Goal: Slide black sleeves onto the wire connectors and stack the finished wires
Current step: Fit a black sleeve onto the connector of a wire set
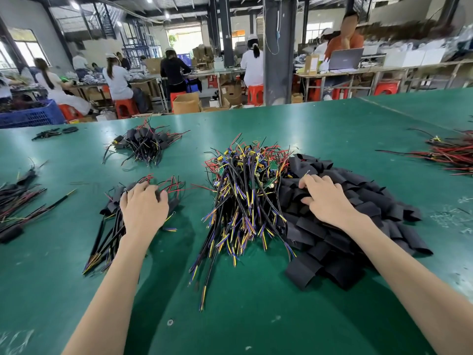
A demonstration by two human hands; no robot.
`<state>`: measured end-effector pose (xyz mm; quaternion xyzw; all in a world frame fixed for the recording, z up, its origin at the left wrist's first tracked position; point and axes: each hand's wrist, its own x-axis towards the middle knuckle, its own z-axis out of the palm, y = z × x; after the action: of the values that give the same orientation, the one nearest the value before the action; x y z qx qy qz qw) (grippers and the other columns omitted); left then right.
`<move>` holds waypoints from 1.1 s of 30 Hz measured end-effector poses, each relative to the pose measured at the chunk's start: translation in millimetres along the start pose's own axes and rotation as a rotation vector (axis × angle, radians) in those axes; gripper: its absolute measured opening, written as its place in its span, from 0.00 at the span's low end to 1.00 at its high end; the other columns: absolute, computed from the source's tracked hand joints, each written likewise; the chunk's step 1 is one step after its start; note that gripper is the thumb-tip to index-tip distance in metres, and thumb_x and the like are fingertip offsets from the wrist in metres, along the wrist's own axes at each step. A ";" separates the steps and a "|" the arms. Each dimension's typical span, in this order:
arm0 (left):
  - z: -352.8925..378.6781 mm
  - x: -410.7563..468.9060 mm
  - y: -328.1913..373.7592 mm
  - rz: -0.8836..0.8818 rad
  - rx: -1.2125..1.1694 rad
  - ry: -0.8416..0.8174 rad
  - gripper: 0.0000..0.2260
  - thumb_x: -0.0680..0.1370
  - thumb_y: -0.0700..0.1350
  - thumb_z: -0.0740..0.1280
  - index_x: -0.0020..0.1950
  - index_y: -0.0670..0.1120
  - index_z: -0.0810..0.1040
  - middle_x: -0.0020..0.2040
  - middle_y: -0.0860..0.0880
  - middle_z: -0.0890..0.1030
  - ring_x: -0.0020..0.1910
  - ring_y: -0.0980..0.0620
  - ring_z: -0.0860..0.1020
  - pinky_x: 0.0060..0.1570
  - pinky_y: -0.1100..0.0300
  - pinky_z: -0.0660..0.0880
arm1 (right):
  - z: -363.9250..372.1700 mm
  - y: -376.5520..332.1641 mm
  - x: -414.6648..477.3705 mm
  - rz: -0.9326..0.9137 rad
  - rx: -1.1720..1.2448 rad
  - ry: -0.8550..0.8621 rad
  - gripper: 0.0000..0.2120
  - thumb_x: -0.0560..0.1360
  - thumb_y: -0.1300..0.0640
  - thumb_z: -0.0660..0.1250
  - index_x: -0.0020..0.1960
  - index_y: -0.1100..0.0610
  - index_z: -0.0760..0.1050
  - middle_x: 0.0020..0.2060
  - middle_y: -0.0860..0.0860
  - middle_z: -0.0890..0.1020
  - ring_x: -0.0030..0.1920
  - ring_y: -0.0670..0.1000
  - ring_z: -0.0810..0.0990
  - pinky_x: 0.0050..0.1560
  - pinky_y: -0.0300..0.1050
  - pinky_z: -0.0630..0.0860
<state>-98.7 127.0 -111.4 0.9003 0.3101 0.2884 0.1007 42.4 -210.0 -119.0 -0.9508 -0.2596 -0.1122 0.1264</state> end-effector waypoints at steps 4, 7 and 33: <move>-1.9 2.5 41.6 -0.011 -0.413 0.016 0.11 0.79 0.42 0.61 0.57 0.42 0.79 0.56 0.43 0.80 0.56 0.44 0.75 0.59 0.55 0.68 | 2.0 -0.8 1.6 -0.042 -0.043 -0.011 0.18 0.77 0.59 0.62 0.66 0.50 0.64 0.62 0.51 0.71 0.60 0.57 0.67 0.56 0.53 0.65; 4.2 10.6 85.9 -0.051 -0.640 -0.120 0.09 0.79 0.42 0.60 0.52 0.44 0.80 0.47 0.49 0.79 0.48 0.49 0.73 0.50 0.60 0.67 | 4.1 -1.3 1.8 -0.038 -0.093 -0.031 0.20 0.78 0.59 0.61 0.68 0.48 0.63 0.61 0.53 0.69 0.62 0.57 0.66 0.58 0.54 0.65; -4.3 76.7 199.0 -0.031 -0.667 -0.239 0.16 0.73 0.36 0.66 0.58 0.41 0.67 0.56 0.39 0.78 0.44 0.49 0.77 0.34 0.65 0.71 | -5.6 -4.3 -1.0 -0.117 0.134 -0.052 0.11 0.71 0.59 0.64 0.53 0.57 0.70 0.52 0.53 0.70 0.54 0.57 0.72 0.54 0.52 0.69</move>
<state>47.5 17.6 -1.2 0.8403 0.1985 0.2651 0.4292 38.4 -208.6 -113.2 -0.9260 -0.3249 -0.0768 0.1762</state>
